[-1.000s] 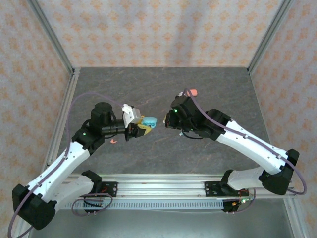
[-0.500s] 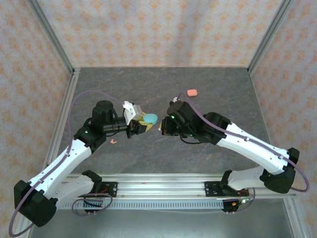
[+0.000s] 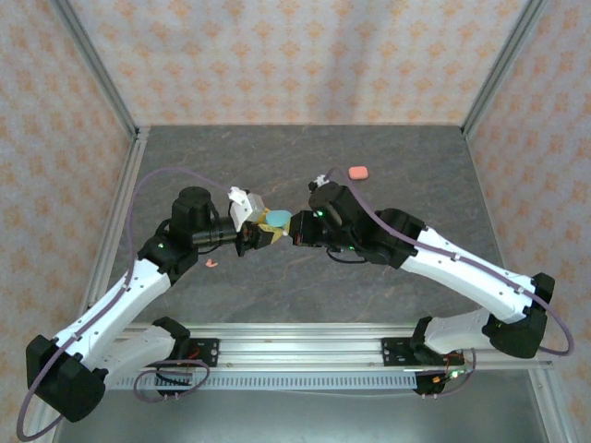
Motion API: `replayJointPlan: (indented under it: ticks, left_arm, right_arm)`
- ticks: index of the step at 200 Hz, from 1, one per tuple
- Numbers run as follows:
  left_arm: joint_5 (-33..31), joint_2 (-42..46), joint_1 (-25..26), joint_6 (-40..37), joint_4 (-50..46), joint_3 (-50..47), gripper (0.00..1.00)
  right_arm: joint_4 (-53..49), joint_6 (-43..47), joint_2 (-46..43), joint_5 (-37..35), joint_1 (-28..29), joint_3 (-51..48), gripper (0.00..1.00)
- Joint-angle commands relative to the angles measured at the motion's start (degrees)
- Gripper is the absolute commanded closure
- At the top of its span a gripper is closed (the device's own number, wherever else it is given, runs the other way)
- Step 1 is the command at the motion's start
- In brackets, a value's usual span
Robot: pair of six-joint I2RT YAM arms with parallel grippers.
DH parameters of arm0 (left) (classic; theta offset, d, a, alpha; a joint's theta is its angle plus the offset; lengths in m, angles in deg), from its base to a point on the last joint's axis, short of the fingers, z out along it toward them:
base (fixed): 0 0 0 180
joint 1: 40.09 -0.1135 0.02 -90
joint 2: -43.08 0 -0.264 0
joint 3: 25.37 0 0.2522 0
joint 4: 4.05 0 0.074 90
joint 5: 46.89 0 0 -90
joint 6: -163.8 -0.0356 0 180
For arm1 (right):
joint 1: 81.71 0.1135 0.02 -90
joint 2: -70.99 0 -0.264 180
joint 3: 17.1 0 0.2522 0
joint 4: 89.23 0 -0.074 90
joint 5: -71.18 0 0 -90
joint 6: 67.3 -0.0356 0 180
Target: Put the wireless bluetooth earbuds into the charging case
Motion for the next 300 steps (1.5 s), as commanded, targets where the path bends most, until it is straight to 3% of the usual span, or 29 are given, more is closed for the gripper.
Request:
replayJointPlan:
  ticks: [1, 92, 212, 260, 300]
  left_arm:
    - [1.54, 0.18, 0.42, 0.42, 1.8, 2.13, 0.94]
    - [2.31, 0.18, 0.42, 1.3, 2.06, 2.38, 0.94]
    - [2.1, -0.77, 0.47, 2.71, 2.85, 3.1, 0.94]
    - [2.67, -2.1, 0.42, 4.65, 3.54, 4.23, 0.95]
    - [3.29, -2.77, 0.42, 7.37, 3.3, 5.89, 0.95]
  right_arm:
    - [4.42, 0.99, 0.14, -1.96, 0.19, 0.39, 0.93]
    - [5.71, 4.68, 1.78, -7.44, -0.34, 1.98, 0.91]
    - [2.06, 9.06, 7.74, -2.49, -0.33, 5.75, 0.91]
    - [3.8, 6.97, 6.66, -8.71, -0.68, 4.56, 0.9]
    - [6.11, 7.79, 7.57, -5.93, -0.77, 3.89, 0.89]
